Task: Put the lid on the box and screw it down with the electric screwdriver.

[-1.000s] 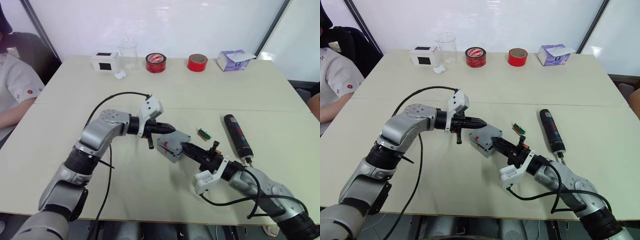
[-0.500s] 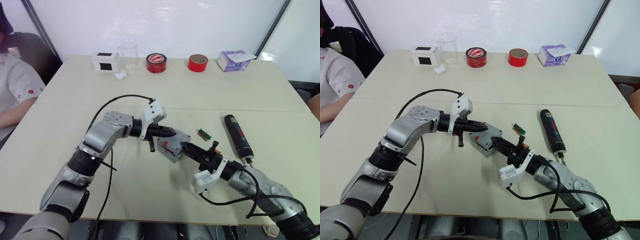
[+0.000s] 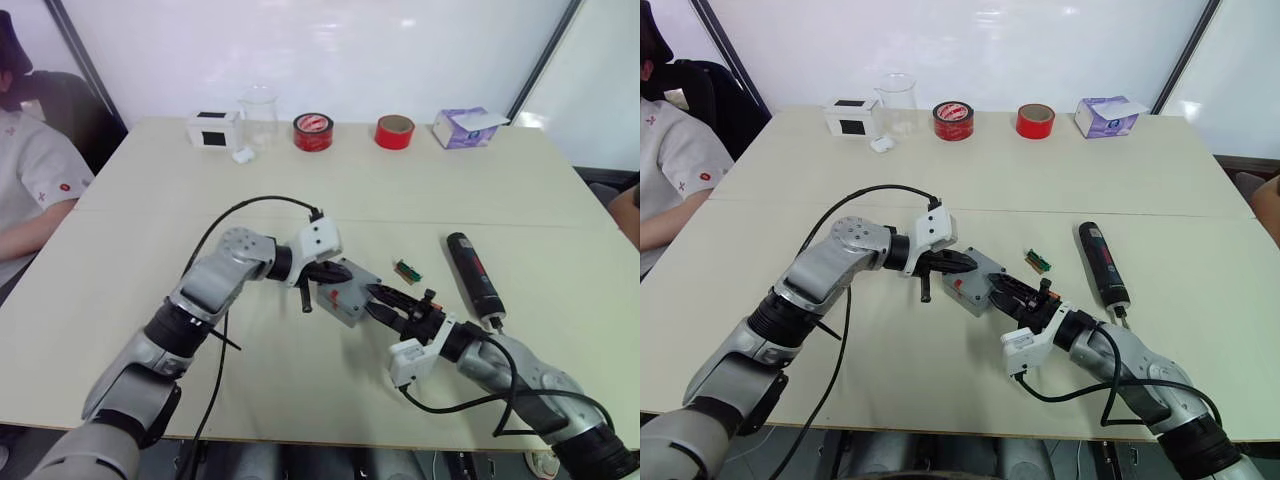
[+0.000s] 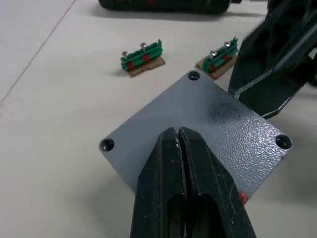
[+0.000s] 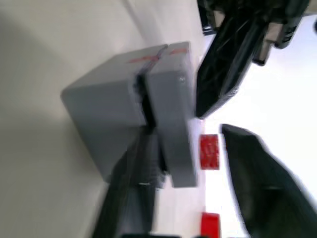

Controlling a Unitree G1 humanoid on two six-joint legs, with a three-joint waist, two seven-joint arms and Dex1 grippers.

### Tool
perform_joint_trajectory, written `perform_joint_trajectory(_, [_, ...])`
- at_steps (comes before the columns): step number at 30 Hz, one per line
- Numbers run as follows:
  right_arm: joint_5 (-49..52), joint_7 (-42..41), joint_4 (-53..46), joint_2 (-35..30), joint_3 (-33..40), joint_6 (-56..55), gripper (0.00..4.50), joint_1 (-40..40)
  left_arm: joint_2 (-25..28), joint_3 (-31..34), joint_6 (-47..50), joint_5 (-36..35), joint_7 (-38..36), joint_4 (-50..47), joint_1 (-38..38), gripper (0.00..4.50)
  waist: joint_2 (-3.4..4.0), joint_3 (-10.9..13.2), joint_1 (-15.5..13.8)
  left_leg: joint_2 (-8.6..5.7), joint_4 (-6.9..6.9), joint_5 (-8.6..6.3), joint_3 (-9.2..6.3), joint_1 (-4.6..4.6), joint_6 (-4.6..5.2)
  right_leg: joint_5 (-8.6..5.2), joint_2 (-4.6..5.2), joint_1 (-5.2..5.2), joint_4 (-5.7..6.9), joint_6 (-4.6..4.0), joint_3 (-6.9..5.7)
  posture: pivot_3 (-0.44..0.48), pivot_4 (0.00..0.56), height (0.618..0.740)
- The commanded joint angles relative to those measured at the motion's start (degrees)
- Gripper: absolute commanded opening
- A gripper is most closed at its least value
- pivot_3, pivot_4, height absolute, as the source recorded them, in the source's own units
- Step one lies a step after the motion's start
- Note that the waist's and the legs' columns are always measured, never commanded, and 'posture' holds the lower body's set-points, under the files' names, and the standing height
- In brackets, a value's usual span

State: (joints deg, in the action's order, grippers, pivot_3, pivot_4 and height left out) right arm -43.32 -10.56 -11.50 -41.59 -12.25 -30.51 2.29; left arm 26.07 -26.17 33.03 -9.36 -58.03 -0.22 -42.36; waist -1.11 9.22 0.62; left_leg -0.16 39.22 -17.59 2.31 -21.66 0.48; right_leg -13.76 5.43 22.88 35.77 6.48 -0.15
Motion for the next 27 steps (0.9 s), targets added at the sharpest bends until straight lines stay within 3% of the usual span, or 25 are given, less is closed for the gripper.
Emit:
perform_joint_trajectory(1, [0.11,-1.54,0.16,-0.92,0.04,0.10,3.54,-2.06,1.17,-4.76,1.97,3.15,-1.50,1.04,2.78,0.00,0.02,-0.18,0.02,0.00,-0.07,-0.03,0.00,0.27,0.04,-0.06,0.00,-0.26,-0.10,-0.05,-0.01,0.000,0.150,0.740])
perform_joint_trajectory(2, [0.15,-1.51,-0.09,-1.05,0.29,0.07,3.86,-2.49,1.11,-5.01,2.18,3.49,-1.42,1.02,3.10,0.00,0.02,-0.43,0.03,0.02,-0.08,-0.07,-0.03,0.36,0.11,-0.08,-0.02,-0.40,-0.17,-0.06,-0.03,0.000,0.150,0.740])
perform_joint_trajectory(10, [1.29,-1.09,-2.28,-2.23,3.11,-0.34,3.86,-5.56,0.73,-6.27,-0.30,7.12,-0.13,4.24,4.20,0.00,-0.01,-1.28,-0.53,0.07,-0.09,-0.16,-0.07,0.37,0.25,-0.11,-0.02,-0.57,-0.44,-0.10,-0.06,0.000,0.150,0.740])
perform_joint_trajectory(18, [4.44,-1.78,-4.76,-4.32,7.47,-0.96,3.86,-9.98,0.00,-3.48,-1.92,5.84,0.17,3.94,5.68,0.00,0.13,-1.38,-0.88,0.06,-0.07,-0.20,-0.04,0.38,0.31,-0.16,0.01,-0.59,-0.52,-0.18,-0.04,0.000,0.150,0.740])
perform_joint_trajectory(21, [11.86,-4.25,-5.85,-2.83,9.33,1.72,3.21,-9.89,-3.17,3.08,-1.53,1.07,2.26,2.36,6.11,0.00,0.12,-1.37,-0.90,0.09,-0.07,-0.20,-0.05,0.37,0.31,-0.16,0.00,-0.58,-0.52,-0.18,-0.03,0.000,0.150,0.740])
perform_joint_trajectory(22, [15.55,-5.52,-6.50,-1.92,9.94,3.32,2.71,-9.65,-4.40,5.87,-0.30,-1.30,2.76,1.42,6.08,0.00,0.11,-1.34,-0.92,0.13,-0.07,-0.20,-0.05,0.35,0.31,-0.16,0.00,-0.55,-0.52,-0.18,-0.04,0.000,0.150,0.740])
perform_joint_trajectory(24, [28.00,-10.27,-9.52,0.95,10.43,10.53,2.15,-8.79,-7.05,14.47,2.92,-7.96,5.02,-0.50,5.07,0.00,0.10,-1.15,-0.89,0.20,-0.06,-0.20,-0.06,0.28,0.31,-0.16,0.01,-0.49,-0.51,-0.18,-0.04,0.000,0.150,0.740])
perform_joint_trajectory(27, [37.03,-15.61,-12.54,3.09,10.26,18.66,0.86,-8.10,-7.81,21.30,5.06,-11.64,8.22,-1.03,3.91,0.00,0.08,-0.95,-0.88,0.27,-0.05,-0.20,-0.08,0.11,0.31,-0.13,0.00,-0.29,-0.46,-0.16,-0.04,0.000,0.150,0.740])
